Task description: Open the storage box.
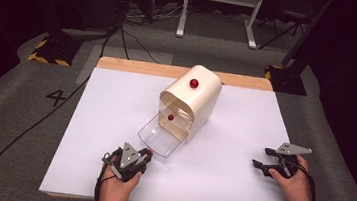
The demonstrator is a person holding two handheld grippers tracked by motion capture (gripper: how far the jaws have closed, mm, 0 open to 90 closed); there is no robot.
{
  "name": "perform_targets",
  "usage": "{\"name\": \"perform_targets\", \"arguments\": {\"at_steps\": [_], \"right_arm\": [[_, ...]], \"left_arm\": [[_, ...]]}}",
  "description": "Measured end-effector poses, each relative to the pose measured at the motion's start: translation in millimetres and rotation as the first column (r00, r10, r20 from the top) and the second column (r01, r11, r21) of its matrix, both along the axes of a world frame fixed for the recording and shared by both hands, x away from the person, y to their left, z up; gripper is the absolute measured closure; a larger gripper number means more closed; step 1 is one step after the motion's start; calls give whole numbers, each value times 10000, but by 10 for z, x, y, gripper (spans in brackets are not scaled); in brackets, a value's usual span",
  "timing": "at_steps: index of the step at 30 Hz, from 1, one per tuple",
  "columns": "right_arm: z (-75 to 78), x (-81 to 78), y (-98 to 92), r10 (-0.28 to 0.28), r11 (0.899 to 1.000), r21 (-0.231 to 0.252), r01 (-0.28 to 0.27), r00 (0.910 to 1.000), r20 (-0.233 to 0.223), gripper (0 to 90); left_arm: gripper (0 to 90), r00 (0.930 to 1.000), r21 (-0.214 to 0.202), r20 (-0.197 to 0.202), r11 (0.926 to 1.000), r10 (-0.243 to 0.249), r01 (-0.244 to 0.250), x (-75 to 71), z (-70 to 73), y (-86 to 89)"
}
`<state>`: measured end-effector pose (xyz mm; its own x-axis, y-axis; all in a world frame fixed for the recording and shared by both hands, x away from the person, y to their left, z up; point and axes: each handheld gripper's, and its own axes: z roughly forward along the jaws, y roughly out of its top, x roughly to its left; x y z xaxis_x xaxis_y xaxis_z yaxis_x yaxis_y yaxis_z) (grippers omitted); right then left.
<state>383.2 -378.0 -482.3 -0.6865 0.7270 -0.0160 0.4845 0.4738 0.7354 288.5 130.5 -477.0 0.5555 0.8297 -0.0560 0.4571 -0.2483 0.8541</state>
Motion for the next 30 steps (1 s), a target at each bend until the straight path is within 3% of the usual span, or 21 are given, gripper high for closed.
{"name": "perform_targets", "arguments": {"at_steps": [5, 10, 14, 19, 20, 22, 30], "right_arm": [[0, 1, 0, 8, 10000, -4, -8, 10000, 12, 228], [-1, 1, 1, 6, 10000, -10, -6, 10000, 21, 228], [-1, 0, 2, -1, 10000, -17, 1, 10000, 31, 228], [-1, 1, 2, -4, 10000, -16, 4, 10000, 23, 228], [-1, 2, 2, -6, 10000, -15, 6, 10000, 18, 227], [-1, 3, 2, -1, 10000, -13, 1, 10000, 9, 227], [-1, 1, 2, -8, 10000, -16, 8, 10000, 26, 227]], "left_arm": [[560, 9999, 35, 118, 10000, -78, 77, -30, 5, -8], [428, 9998, 69, -207, 10000, 57, -56, -109, 69, -20], [399, 9997, -47, -225, 9999, 97, -98, -178, 152, 12], [397, 9994, -242, 316, 9996, 137, -130, -212, 352, 45], [398, 9976, -325, 662, 9993, 203, -182, -191, 455, 41], [398, 9953, -337, 938, 9992, 253, -222, -151, 554, 35], [397, 9890, -698, 1474, 9976, 83, 20, 31, 818, -56]]}}
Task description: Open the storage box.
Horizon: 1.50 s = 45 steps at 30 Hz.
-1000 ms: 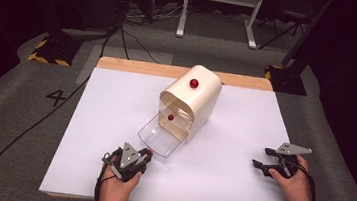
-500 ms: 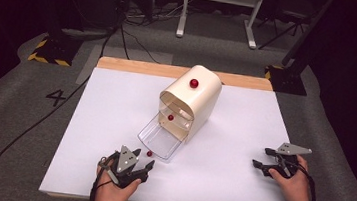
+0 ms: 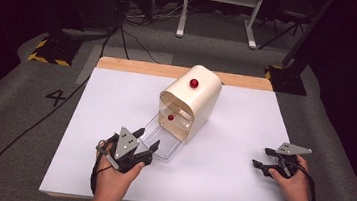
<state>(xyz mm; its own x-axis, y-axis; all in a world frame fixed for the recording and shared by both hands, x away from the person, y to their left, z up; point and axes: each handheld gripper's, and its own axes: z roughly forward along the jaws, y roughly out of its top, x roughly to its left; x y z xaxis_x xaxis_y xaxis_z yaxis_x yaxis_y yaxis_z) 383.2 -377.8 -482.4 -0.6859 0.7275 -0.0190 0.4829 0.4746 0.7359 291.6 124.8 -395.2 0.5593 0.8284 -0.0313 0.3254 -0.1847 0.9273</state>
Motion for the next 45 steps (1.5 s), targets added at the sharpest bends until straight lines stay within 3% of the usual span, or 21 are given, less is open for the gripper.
{"name": "perform_targets", "arguments": {"at_steps": [6, 11, 15, 19, 23, 27, 36, 39, 45], "right_arm": [[0, -1, 0, -2, 10000, -1, 2, 10000, 3, 228], [0, 0, 0, 1, 10000, -3, -1, 10000, 1, 227], [1, 4, -2, 12, 10000, 26, -12, 10000, -39, 227], [1, 4, -2, 8, 10000, 30, -8, 10000, -49, 227], [2, 5, -3, 13, 10000, 33, -13, 10000, -53, 227], [2, 6, -4, 15, 10000, 36, -15, 10000, -57, 228], [1, 4, -3, 13, 10000, 37, -13, 10000, -48, 228], [1, 5, -4, 13, 10000, 37, -13, 10000, -47, 228], [1, 0, -2, 6, 10000, 17, -6, 10000, -29, 228]], "left_arm": [[391, 9997, -180, 101, 9996, -209, 211, 188, 70, -129], [399, 9998, -321, 30, 9993, -212, 213, 353, 7, -269], [432, 9998, -552, 75, 9982, -209, 213, 432, -40, -349], [469, 9998, -528, 153, 9985, -158, 165, 474, -66, -404], [613, 9989, -432, 421, 9989, 217, -199, 562, -100, -436], [716, 9986, -326, 338, 9987, 412, -401, 616, -129, -437], [741, 9990, -358, 388, 9991, 221, -207, 613, -141, -420], [741, 9989, -137, 442, 9997, 183, -177, 556, -126, -397], [741, 9991, -97, 376, 9998, 184, -181, 405, -94, -307]]}}
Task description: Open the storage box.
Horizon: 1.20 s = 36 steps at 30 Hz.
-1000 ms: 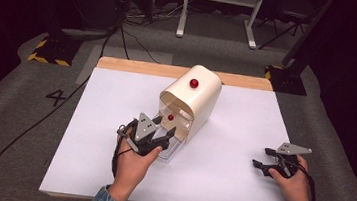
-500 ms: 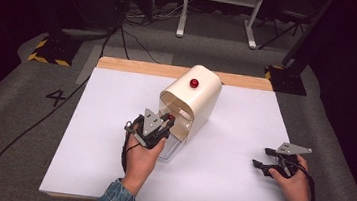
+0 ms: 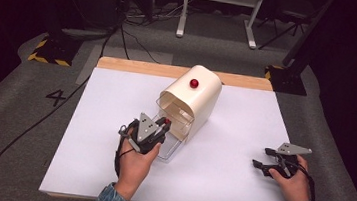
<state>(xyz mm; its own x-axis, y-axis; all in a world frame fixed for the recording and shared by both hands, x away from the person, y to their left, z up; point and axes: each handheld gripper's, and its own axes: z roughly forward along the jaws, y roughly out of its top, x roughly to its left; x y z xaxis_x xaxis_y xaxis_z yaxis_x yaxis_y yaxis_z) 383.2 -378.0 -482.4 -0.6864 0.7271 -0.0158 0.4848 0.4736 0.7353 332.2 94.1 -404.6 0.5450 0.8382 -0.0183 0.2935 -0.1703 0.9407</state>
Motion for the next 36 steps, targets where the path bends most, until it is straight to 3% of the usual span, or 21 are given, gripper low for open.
{"name": "perform_targets", "arguments": {"at_steps": [21, 32, 33, 36], "right_arm": [[0, 3, -2, 13, 10000, 13, -13, 10000, -1, 228], [0, 2, -2, 13, 10000, 14, -13, 10000, -1, 228], [0, 2, -1, 10, 10000, 13, -10, 10000, 3, 228], [0, 1, -1, 5, 10000, 17, -5, 10000, -10, 228]], "left_arm": [[740, 9997, 233, -223, 9997, 82, -77, -430, 32, 246], [731, 9994, 151, -311, 9998, 146, -141, -504, -41, 282], [606, 9992, 159, -336, 9997, 212, -207, -516, -51, 273], [572, 9990, 192, -435, 9997, 135, -127, -547, -57, 270]]}}
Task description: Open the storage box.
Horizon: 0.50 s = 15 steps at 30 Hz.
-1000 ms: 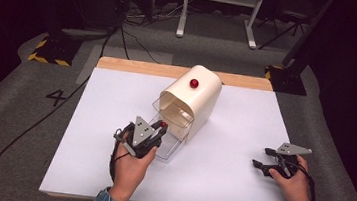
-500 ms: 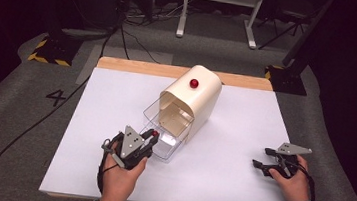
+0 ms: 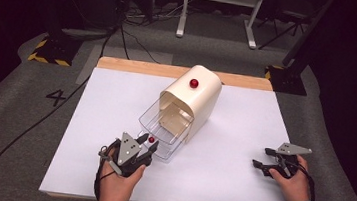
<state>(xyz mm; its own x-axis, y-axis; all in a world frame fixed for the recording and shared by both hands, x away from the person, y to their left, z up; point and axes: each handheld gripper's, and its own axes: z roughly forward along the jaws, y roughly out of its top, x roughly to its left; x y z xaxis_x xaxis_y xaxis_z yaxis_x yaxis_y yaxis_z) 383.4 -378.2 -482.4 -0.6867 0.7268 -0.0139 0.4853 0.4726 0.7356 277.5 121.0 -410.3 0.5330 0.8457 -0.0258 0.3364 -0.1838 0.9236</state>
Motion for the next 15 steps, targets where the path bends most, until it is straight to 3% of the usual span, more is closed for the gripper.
{"name": "perform_targets", "arguments": {"at_steps": [4, 12, 15], "right_arm": [[0, 0, 0, -1, 10000, 0, 1, 10000, 1, 228], [0, 0, 0, -2, 10000, 2, 2, 10000, 4, 228], [0, -1, 1, -3, 10000, -1, 3, 10000, 1, 228]], "left_arm": [[474, 9999, 12, -150, 10000, 83, -82, -23, -16, 35], [412, 9991, 123, -358, 9997, 219, -214, -76, -63, 145], [396, 9989, 520, -337, 9982, 324, -306, -131, -73, 271]]}}
